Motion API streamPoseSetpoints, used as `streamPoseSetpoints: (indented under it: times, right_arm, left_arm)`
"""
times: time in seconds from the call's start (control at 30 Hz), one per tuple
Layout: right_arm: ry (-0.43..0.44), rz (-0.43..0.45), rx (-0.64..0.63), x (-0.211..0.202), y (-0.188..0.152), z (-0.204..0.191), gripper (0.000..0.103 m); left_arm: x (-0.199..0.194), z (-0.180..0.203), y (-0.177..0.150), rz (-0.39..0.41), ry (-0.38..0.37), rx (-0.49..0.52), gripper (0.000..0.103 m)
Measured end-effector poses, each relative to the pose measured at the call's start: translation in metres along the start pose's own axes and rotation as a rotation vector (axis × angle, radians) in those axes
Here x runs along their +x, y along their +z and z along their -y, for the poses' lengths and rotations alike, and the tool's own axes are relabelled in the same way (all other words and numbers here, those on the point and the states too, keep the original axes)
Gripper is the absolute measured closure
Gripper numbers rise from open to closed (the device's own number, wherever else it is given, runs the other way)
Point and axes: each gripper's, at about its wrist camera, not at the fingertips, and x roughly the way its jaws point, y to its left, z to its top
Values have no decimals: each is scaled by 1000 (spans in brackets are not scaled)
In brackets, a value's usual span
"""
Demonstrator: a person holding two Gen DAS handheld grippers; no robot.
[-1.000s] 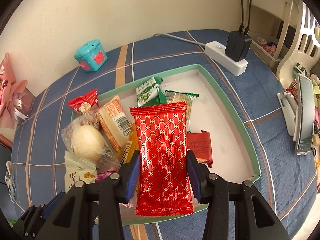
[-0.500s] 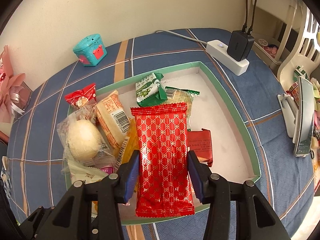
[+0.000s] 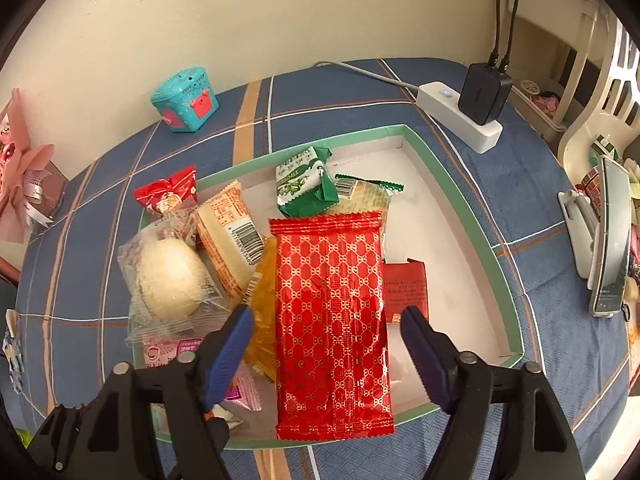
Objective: Organize snacks
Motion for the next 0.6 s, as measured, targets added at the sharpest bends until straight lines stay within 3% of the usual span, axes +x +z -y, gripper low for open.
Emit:
streamPoseSetpoints:
  times: [0.23, 0.6]
  right_arm:
    - [3, 39, -1, -7, 1, -2, 1]
    - [11, 58, -29, -7, 0, -8, 0]
  left_arm:
    - [-9, -24, 6, 37, 55, -71, 7]
    - [-28, -82, 12, 128, 225, -245, 2]
